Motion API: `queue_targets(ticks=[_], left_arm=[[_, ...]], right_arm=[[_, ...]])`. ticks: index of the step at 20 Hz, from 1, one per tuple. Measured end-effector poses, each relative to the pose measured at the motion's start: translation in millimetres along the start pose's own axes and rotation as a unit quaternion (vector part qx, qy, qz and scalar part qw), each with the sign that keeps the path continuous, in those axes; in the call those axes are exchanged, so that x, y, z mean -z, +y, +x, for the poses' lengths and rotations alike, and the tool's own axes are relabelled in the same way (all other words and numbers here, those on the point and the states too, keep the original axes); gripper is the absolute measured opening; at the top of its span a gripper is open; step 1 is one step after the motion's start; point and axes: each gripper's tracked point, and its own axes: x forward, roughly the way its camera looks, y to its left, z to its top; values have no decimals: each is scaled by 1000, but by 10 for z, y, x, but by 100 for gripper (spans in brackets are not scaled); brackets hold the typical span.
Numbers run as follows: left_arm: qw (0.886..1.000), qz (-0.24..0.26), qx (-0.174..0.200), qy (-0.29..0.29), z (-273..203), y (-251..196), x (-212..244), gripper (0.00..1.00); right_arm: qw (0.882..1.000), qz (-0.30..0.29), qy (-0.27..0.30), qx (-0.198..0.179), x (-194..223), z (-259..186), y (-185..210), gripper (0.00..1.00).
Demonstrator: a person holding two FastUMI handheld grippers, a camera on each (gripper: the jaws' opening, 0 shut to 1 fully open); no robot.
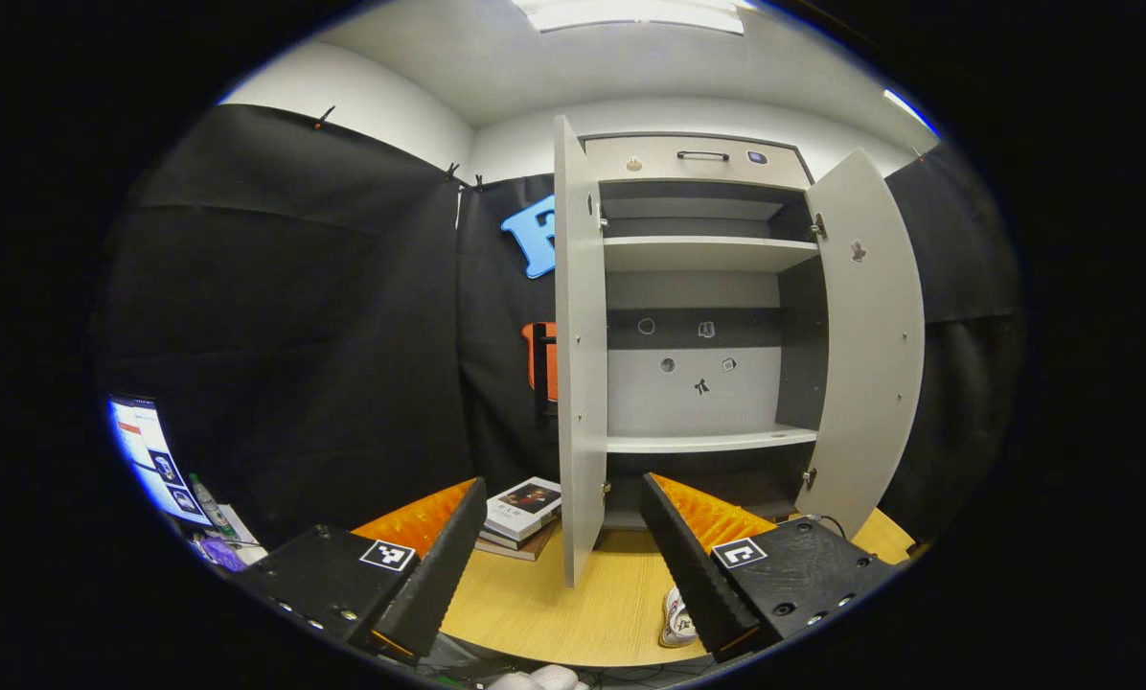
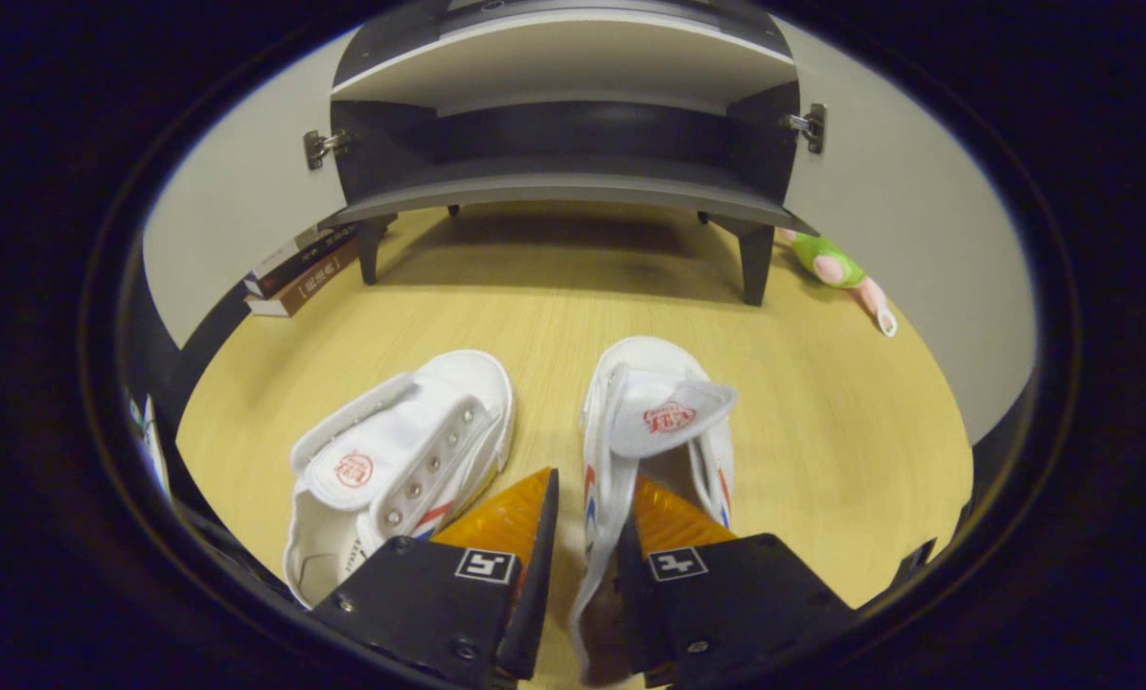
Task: Grab one shoe with the right hand and put it into the shoe cabinet, grab the other shoe with the left hand and put it into the shoe cabinet; then close the right door with the right hand and the left door with the left hand.
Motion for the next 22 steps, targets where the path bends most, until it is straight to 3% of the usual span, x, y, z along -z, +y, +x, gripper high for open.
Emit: queue_targets(ticks=[1, 2, 6, 9, 14, 22], left_arm=[[1000, -2, -4, 2, 16, 2, 10, 96], [1000, -4, -7, 3, 22, 1, 16, 96], [1000, -1, -11, 4, 12, -5, 16, 96], [1000, -2, -2, 3, -15, -37, 33, 96], [1000, -14, 27, -8, -79, -115, 28, 96], [998, -28, 53, -8, -273, 19, 194, 96]], right_arm=[[1000, 7, 6, 5, 2, 27, -43, 27], [1000, 24, 10, -8, 2, 49, 14, 12], [1000, 23, 14, -17, -32, 0, -26, 5], [1000, 18, -4, -23, -191, -227, -68, 5], [997, -5, -65, -41, -599, -1004, 79, 5], [979, -25, -193, -66, -1644, -2482, 477, 5]])
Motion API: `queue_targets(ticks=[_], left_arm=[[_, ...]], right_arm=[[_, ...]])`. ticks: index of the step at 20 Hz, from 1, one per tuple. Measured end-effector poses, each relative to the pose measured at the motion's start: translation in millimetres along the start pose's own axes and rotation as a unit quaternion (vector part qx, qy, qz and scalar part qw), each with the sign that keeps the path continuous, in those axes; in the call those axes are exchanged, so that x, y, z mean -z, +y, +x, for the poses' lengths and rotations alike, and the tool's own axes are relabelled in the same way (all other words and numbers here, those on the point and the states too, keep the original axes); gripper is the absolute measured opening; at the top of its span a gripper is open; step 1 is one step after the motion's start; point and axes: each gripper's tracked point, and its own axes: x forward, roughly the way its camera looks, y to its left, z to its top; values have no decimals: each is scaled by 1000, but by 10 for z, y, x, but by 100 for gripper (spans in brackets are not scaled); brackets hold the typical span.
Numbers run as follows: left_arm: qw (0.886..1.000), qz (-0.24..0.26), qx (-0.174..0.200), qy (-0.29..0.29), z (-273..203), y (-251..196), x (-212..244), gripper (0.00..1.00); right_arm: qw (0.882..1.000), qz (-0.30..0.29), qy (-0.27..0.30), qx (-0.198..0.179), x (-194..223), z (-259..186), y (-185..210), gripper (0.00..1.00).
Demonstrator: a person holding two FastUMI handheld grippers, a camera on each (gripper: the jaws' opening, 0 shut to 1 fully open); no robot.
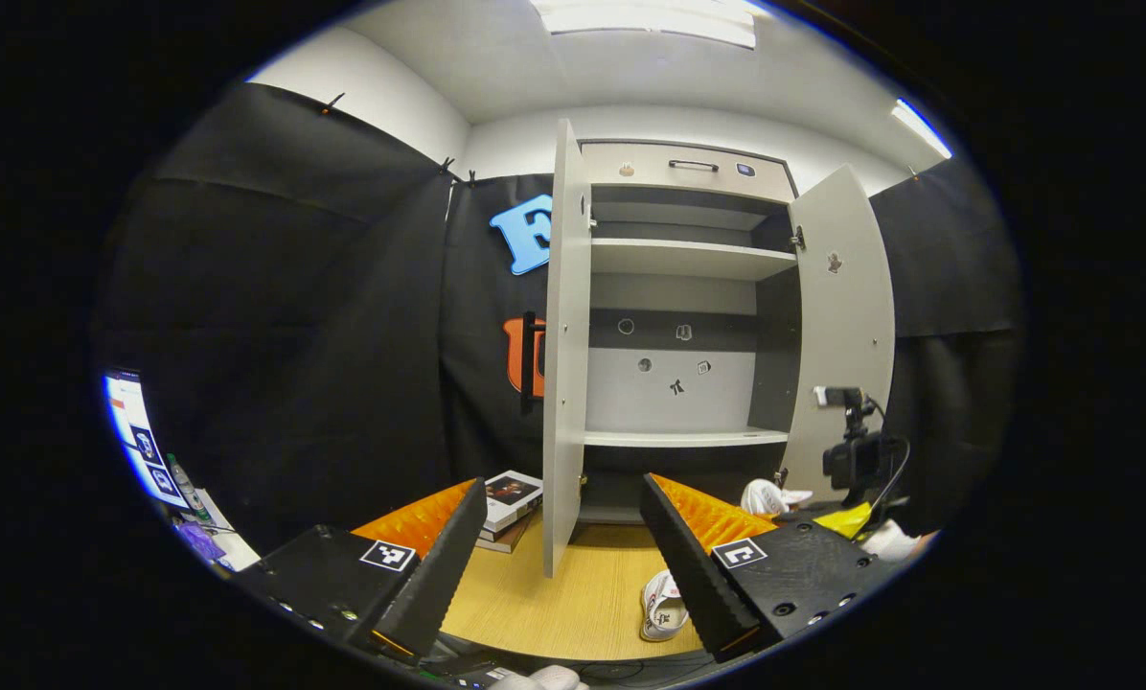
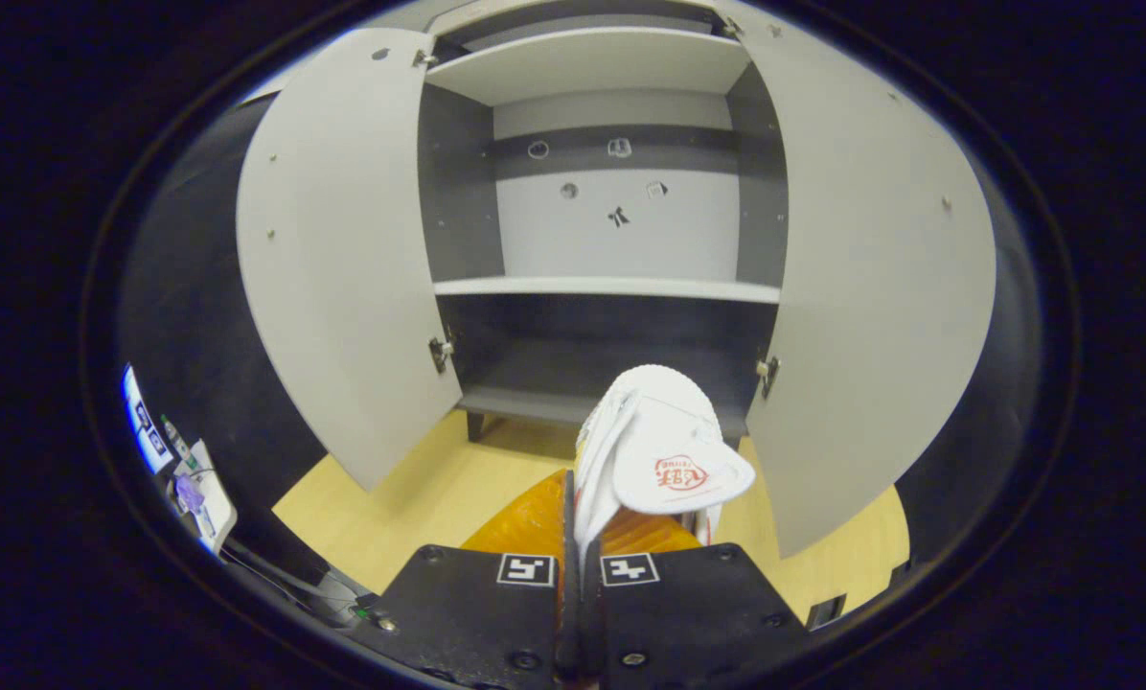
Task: Grab one shoe with the right hand and put it into the shoe cabinet, grab the other shoe with the left hand and put it into the shoe cabinet; then close the right door with the right hand and the left door with the left hand.
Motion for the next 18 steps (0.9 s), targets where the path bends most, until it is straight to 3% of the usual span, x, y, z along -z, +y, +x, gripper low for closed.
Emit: queue_targets(ticks=[4, 8, 15, 18], left_arm=[[1000, 2, 1, -3, -85, 106, 47, 96], [1000, 5, -1, -3, -121, 135, 75, 96], [1000, 10, -3, -10, -47, -19, -43, 95], [1000, 14, -22, -16, 18, -27, -91, 95]], right_arm=[[999, -15, -49, -2, -670, -282, 158, 4], [996, -33, -81, 12, -1217, -295, 159, 4], [992, -41, -108, 45, -2066, 291, -183, 4], [991, -45, -113, 55, -2409, 686, -328, 4]])
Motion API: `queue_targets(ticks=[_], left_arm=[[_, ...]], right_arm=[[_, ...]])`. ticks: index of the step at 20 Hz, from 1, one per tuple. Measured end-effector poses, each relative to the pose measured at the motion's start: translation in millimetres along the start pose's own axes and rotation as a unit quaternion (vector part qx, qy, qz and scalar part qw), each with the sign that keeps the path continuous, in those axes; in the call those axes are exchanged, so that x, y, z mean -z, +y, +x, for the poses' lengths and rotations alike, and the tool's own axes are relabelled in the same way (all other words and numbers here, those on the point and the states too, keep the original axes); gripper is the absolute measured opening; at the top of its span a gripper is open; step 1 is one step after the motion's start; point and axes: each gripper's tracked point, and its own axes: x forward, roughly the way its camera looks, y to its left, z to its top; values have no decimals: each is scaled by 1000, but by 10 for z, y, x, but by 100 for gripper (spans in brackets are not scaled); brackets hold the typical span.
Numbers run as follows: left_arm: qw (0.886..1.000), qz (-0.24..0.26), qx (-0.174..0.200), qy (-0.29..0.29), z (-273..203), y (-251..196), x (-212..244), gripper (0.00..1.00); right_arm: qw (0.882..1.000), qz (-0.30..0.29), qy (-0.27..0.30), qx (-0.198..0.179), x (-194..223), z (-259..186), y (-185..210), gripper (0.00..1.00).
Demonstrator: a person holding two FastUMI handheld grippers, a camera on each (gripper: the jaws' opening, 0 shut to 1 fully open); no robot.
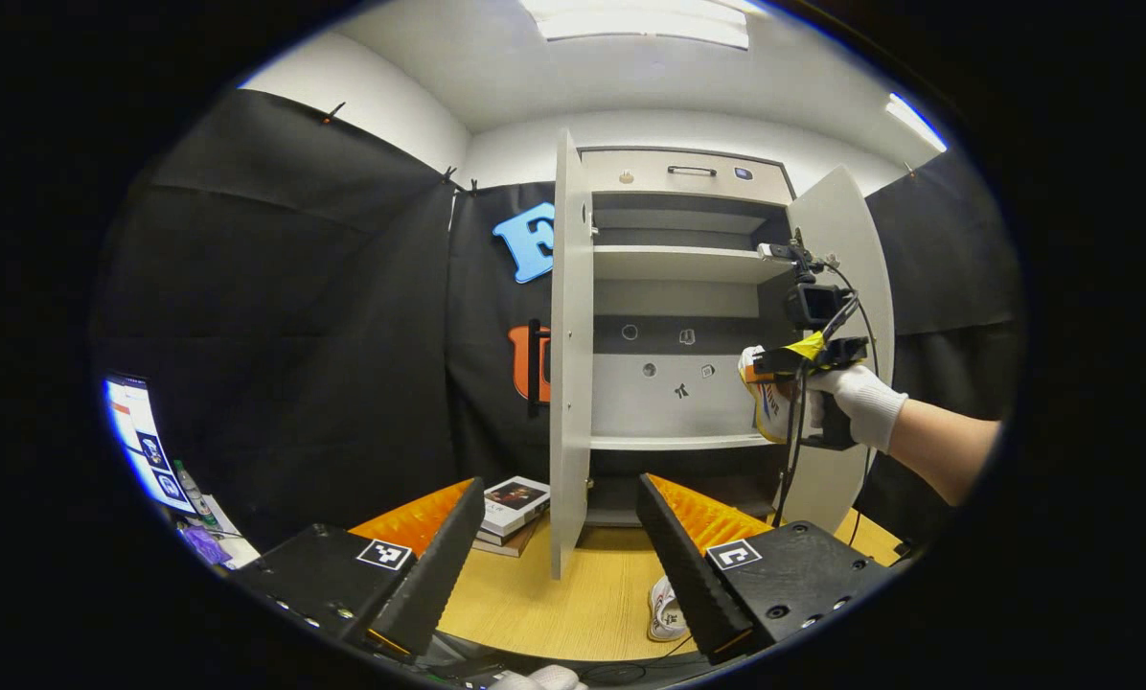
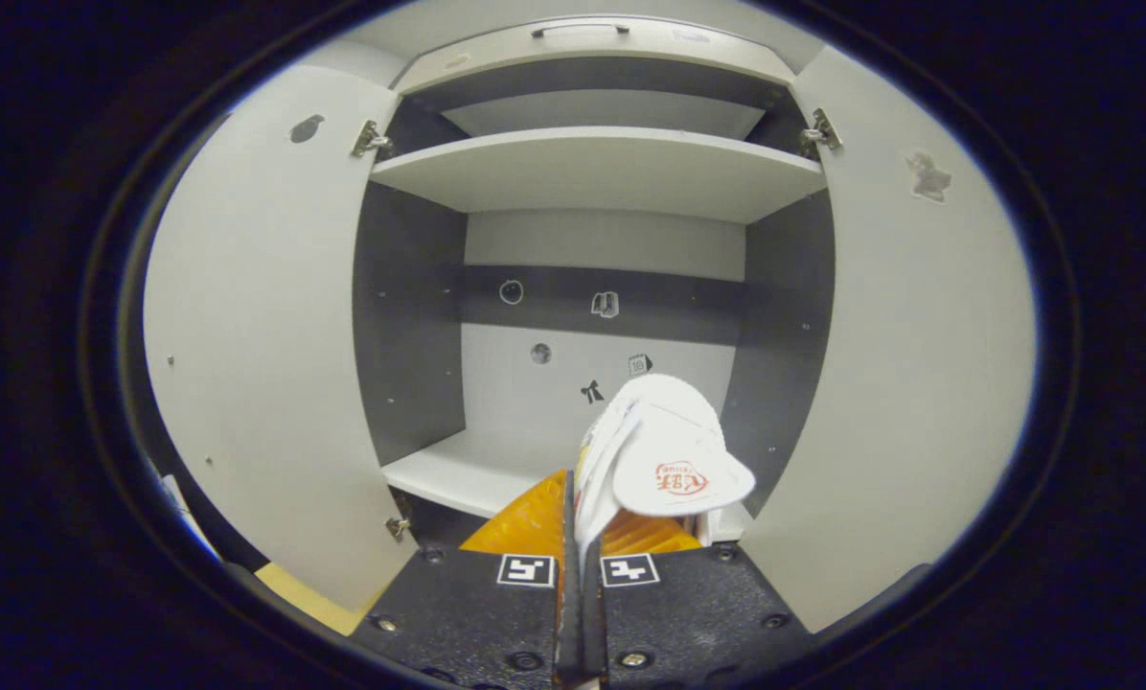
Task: Grab one shoe with the right hand and put it into the shoe cabinet, grab the other shoe with the left hand and put it into the shoe cabinet; then close the right door with the right hand and the left door with the left hand.
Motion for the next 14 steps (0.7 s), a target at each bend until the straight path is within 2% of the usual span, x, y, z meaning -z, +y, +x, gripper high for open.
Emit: queue_targets(ticks=[6, 10, 14], left_arm=[[999, 3, -36, 6, 168, -62, 11, 95], [998, -2, -56, 13, 265, -124, 28, 96], [997, -4, -80, 20, 316, -139, 36, 96]], right_arm=[[1000, -5, 26, -5, -165, 1003, -44, 4], [997, -29, 75, -5, 53, 1692, -56, 5], [989, -28, 148, -9, 432, 2117, -68, 5]])
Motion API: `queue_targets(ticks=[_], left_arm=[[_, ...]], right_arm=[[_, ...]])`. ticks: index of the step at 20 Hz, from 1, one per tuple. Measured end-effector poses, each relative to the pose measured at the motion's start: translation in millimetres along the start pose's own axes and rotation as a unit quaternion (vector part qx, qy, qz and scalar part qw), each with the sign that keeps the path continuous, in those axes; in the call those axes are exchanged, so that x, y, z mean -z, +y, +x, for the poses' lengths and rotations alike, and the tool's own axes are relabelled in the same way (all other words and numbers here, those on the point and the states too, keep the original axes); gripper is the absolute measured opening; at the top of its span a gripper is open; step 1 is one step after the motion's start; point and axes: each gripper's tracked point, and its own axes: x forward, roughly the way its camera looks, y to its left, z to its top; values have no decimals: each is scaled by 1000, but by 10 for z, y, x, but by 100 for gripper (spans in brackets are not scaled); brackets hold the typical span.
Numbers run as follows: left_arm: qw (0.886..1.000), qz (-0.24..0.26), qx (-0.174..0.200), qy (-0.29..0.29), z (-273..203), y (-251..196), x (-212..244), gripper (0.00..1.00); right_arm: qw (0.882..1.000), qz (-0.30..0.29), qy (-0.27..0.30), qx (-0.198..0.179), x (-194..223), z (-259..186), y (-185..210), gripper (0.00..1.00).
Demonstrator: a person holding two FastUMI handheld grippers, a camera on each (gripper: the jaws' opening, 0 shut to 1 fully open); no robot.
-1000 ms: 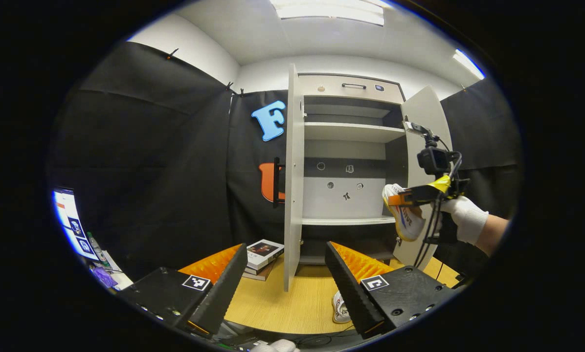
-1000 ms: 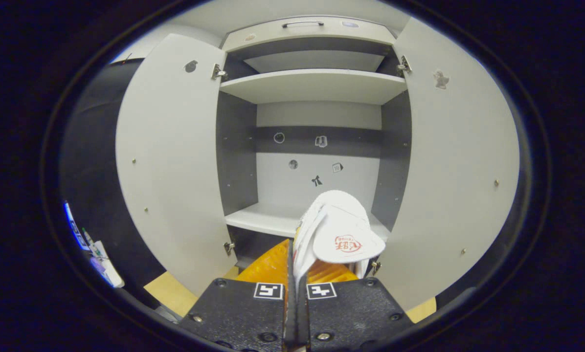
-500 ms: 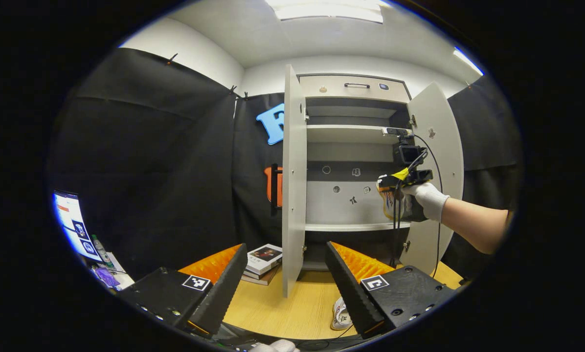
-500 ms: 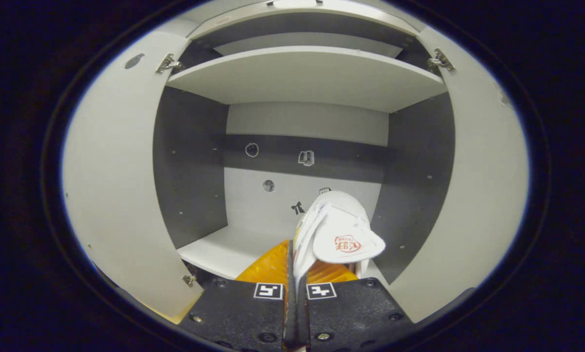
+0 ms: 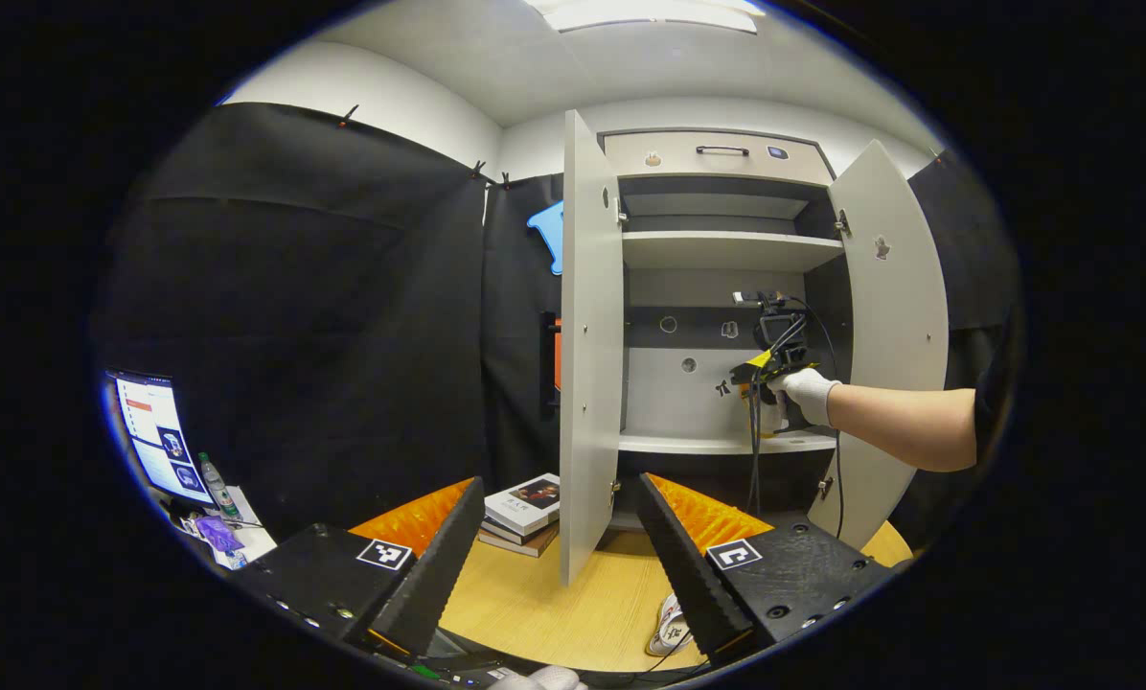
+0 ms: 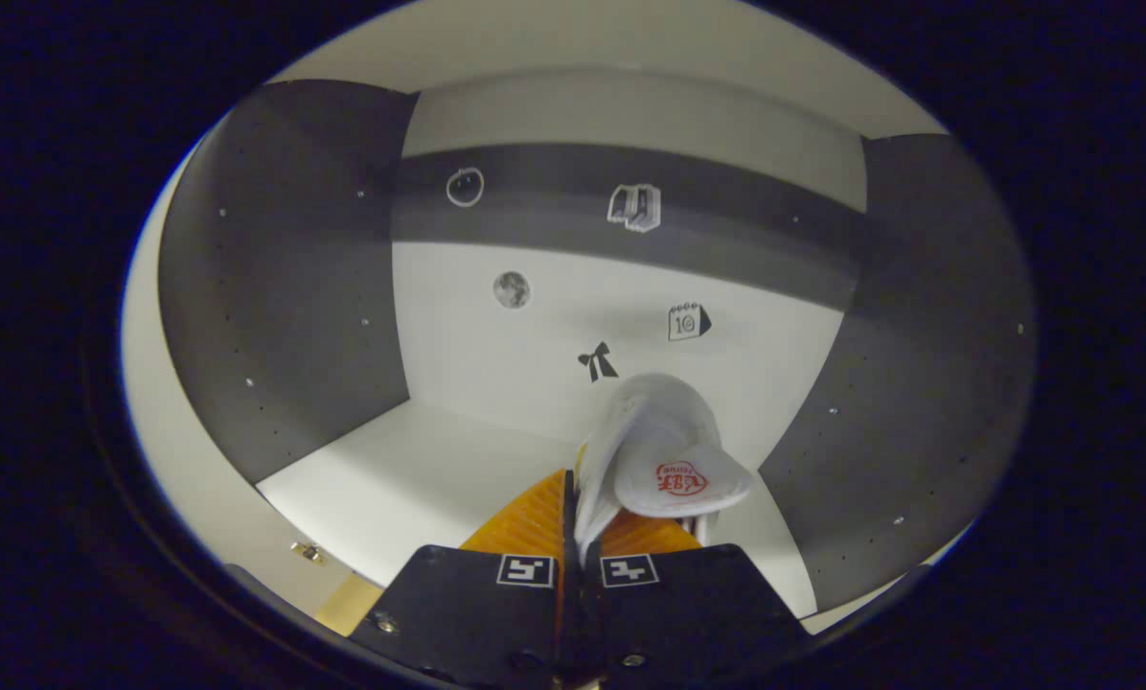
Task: Grab one shoe with the right hand and put it into the shoe cabinet, grab the other shoe with the left hand and put it into the shoe cabinet; then close the right door with the right hand and the left door with the left hand.
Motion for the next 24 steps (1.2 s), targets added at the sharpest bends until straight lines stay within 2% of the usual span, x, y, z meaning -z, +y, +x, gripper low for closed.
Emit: queue_targets(ticks=[5, 9, 10, 12, 13, 14, 15, 17, 18, 19, 21, 24], left_arm=[[1000, -1, -18, 3, 31, 6, -4, 96], [1000, 0, -22, 2, 24, 34, -4, 96], [1000, -1, -21, 1, 15, 36, -9, 96], [1000, 1, -22, 0, -17, 65, -8, 96], [1000, 0, -21, 1, -34, 75, 6, 96], [1000, -2, -19, 0, -50, 81, 2, 85], [1000, -4, -17, -2, -69, 103, -9, 96], [1000, -6, -12, -2, -114, 145, -14, 96], [1000, -6, -8, -3, -132, 166, -17, 96], [1000, -7, -5, -4, -158, 195, -23, 96], [1000, -6, 2, -3, -199, 262, -21, 95], [1000, -4, 17, 0, -264, 329, -28, 96]], right_arm=[[998, -1, 60, 8, 221, 328, -48, 2], [994, 24, 109, 8, 383, 413, -78, 10], [993, 31, 111, -5, 382, 378, -22, 17], [995, 29, 90, 4, 265, 262, -50, 27], [997, 31, 75, -3, 205, 172, 2, 32], [998, 36, 52, -2, 93, 55, 18, 45], [999, 38, 28, -1, -18, -80, 30, 52], [999, 28, -35, 13, -227, -414, -15, 64], [997, 19, -67, 23, -329, -617, -24, 74], [995, 12, -100, 24, -402, -836, -11, 75], [988, 5, -155, 25, -472, -1281, 66, 99], [975, 9, -221, 6, -489, -2111, 269, 100]])
